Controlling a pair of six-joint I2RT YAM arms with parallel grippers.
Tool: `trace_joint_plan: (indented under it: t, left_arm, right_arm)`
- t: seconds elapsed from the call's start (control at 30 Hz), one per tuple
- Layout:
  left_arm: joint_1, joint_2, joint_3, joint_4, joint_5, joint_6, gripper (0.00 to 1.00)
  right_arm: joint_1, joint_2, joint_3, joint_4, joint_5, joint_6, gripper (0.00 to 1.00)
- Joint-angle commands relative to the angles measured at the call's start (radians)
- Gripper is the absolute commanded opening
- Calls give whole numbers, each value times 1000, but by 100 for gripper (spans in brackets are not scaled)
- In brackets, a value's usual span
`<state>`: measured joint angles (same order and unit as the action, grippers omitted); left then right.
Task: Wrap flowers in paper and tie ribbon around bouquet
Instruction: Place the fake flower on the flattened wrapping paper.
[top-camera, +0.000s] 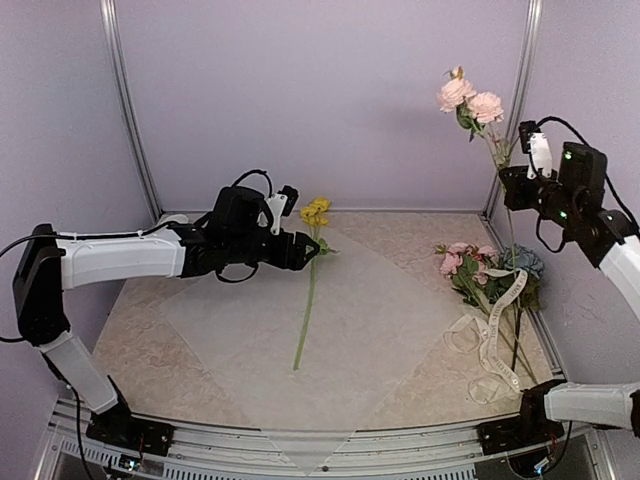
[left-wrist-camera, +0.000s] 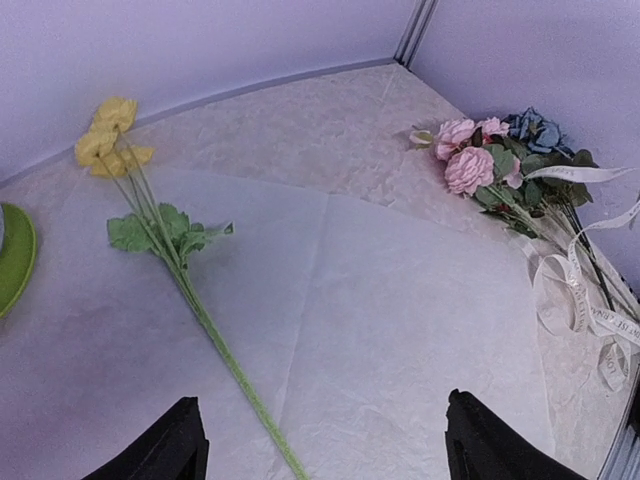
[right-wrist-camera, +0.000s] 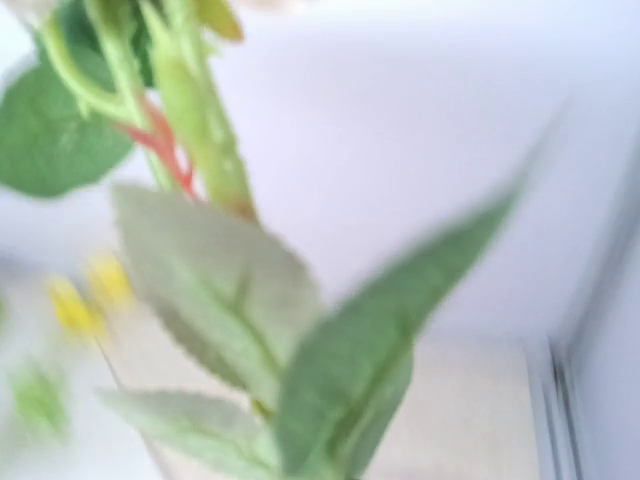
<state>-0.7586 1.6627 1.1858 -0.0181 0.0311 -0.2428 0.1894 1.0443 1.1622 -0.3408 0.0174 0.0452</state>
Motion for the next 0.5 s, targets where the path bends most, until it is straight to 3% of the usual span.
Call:
trace_joint_plan:
  t: [0.0,0.1,0.17,0.3,0.47]
  left_arm:
    - [-39,-85,-33,84,-42,92,80]
    - [-52,-106,-46,103,-56,117,81]
    - [-56,-113,-50,105,-61,121,81]
    - [-59,-133,-66,120,-43,135,81]
    - [-45,-148,-78,106,-103,112,85]
  right_arm:
    - [44,-234,-230,544,-122,-102,0]
    - [45,-349,-373,765,-125,-114,0]
    - [44,-354,-370,755,-96,-17,0]
    - [45,-221,-248,602,-250,241,0]
    - [92,31,-196,652,-536,670,0]
